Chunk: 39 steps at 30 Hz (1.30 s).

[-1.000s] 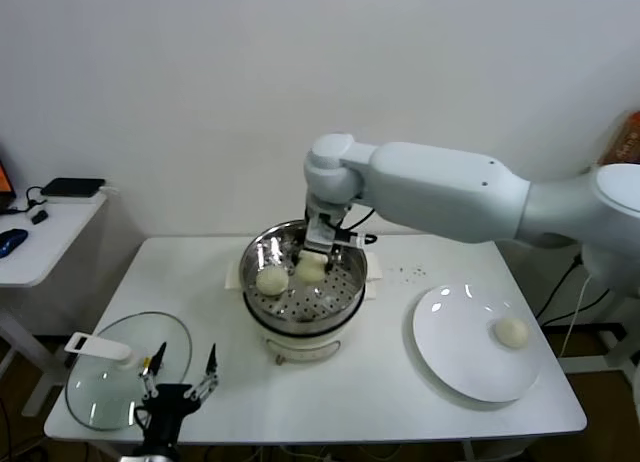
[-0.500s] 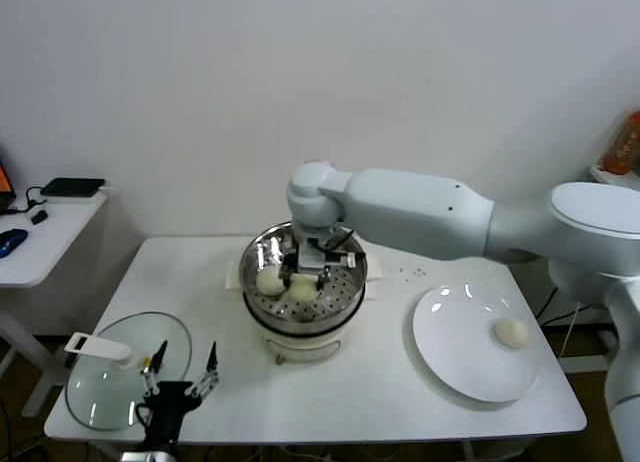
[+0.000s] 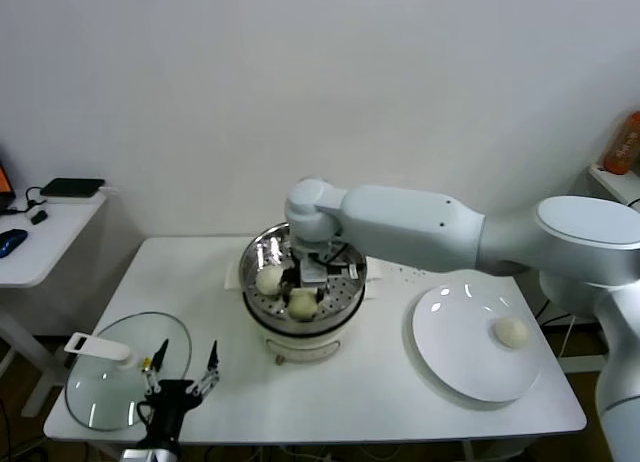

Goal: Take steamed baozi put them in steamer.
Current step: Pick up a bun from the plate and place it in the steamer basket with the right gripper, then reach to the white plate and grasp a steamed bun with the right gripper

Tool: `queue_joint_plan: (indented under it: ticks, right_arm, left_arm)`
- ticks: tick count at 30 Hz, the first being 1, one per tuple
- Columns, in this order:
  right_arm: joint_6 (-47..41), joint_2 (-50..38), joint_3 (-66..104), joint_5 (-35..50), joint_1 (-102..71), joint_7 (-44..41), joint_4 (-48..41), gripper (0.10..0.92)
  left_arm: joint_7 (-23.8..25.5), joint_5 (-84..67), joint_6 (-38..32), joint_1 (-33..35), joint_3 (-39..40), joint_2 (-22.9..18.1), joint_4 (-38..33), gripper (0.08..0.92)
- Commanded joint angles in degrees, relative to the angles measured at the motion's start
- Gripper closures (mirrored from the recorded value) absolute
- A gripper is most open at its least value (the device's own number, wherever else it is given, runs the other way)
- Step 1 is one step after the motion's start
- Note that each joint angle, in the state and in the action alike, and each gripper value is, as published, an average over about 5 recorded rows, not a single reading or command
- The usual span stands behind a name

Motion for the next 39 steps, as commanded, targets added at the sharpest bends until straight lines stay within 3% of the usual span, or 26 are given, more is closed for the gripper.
queue_joint_plan:
  ticks: [1, 4, 11, 18, 24, 28, 33, 39]
  right_arm:
    - [1.8, 0.4, 0.5, -1.7, -1.4, 0.7, -0.7, 0.389]
    - [2.0, 0.4, 0.6, -1.9, -1.5, 0.9, -0.9, 0.364]
    - [2.7, 0.5, 1.3, -1.6, -1.4, 1.0, -1.1, 0.218]
    - [4.0, 0.2, 3.3, 1.2, 0.9, -0.1, -2.8, 0.203]
    - [2.3, -3.1, 1.0, 13.6, 8.7, -3.7, -3.4, 0.203]
    - [-4.7, -8.7, -4.9, 23.8, 16.0, -4.6, -3.2, 0.203]
    - [-22.0, -18.6, -13.4, 36.6, 22.4, -2.1, -0.2, 0.203]
    - [-32.2, -29.3, -17.1, 41.2, 23.1, -1.5, 1.5, 0.203]
  left_arm:
    - [0.0, 0.1, -0.2, 0.1, 0.0, 0.1, 0.2, 0.177]
    - [0.0, 0.1, -0.1, 0.1, 0.1, 0.1, 0.2, 0.177]
    - [0.0, -0.1, 0.0, 0.2, 0.3, -0.1, -0.3, 0.177]
    - [0.0, -0.1, 0.2, 0.0, 0.4, -0.1, -0.1, 0.177]
    - [0.0, 0.1, 0.2, -0.1, 0.5, -0.1, 0.1, 0.177]
    - [0.1, 0.2, 0.3, -0.3, 0.8, 0.0, 0.0, 0.177]
    - [0.1, 0.4, 0.2, -0.6, 1.4, 0.0, 0.2, 0.177]
    - [0.2, 0.8, 0.2, -1.2, 2.6, 0.0, 0.6, 0.177]
